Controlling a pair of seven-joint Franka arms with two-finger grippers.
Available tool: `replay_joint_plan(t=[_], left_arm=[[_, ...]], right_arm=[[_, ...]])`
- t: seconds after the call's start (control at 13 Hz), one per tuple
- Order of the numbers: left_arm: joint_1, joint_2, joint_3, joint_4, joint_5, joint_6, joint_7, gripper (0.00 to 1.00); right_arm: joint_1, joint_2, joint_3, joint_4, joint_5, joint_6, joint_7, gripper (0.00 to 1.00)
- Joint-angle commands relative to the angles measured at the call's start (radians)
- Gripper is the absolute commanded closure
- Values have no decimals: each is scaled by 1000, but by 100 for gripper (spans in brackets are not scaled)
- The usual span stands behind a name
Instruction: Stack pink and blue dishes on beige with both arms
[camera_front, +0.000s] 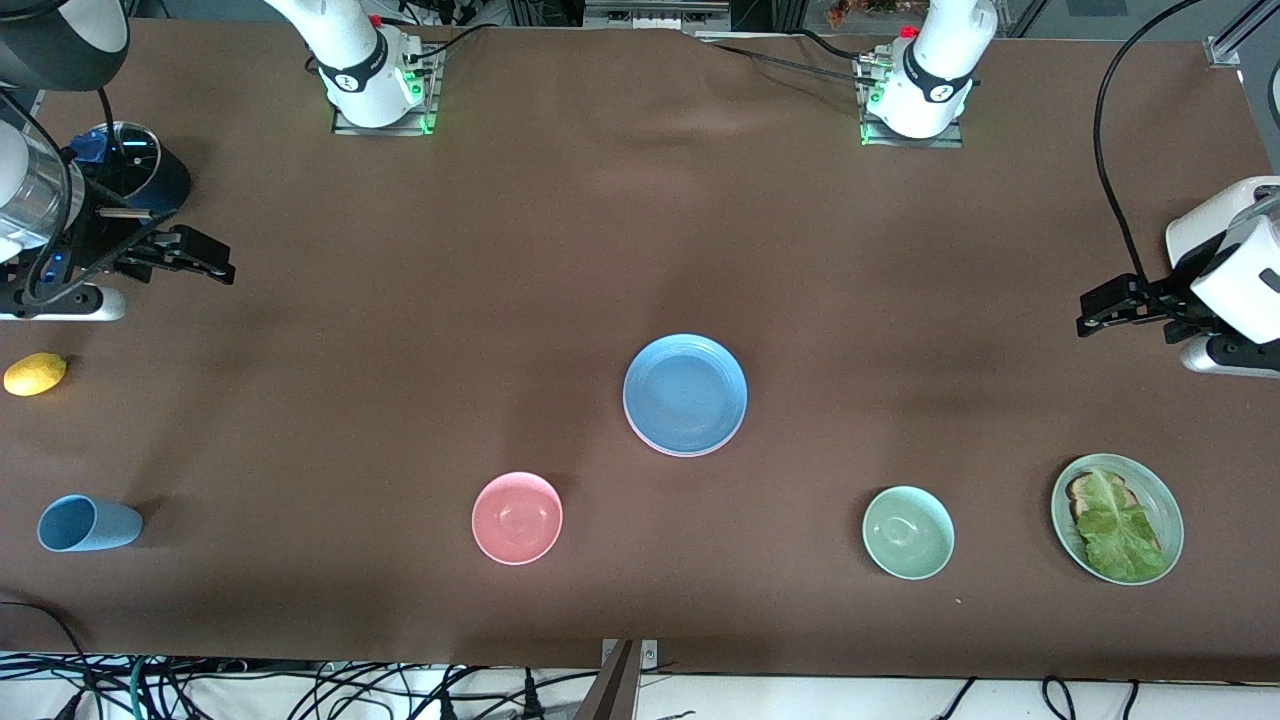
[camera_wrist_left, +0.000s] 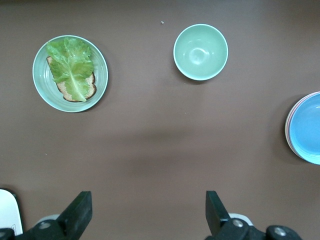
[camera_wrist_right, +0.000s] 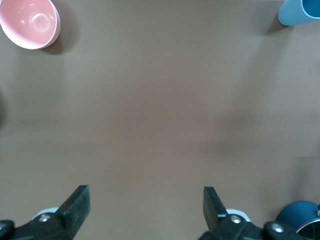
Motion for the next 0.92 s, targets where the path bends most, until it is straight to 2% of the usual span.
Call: replay_joint_plan(t=[0.0,0.85], left_arm=[[-2,19,5,36,-38,-16,-34,0],[2,18,5,36,-36,-16,-31,0]], right_arm=[[-8,-14,10,17,-11,-23,-12,0],[-8,-12,11,15,-9,-25,-4,0]])
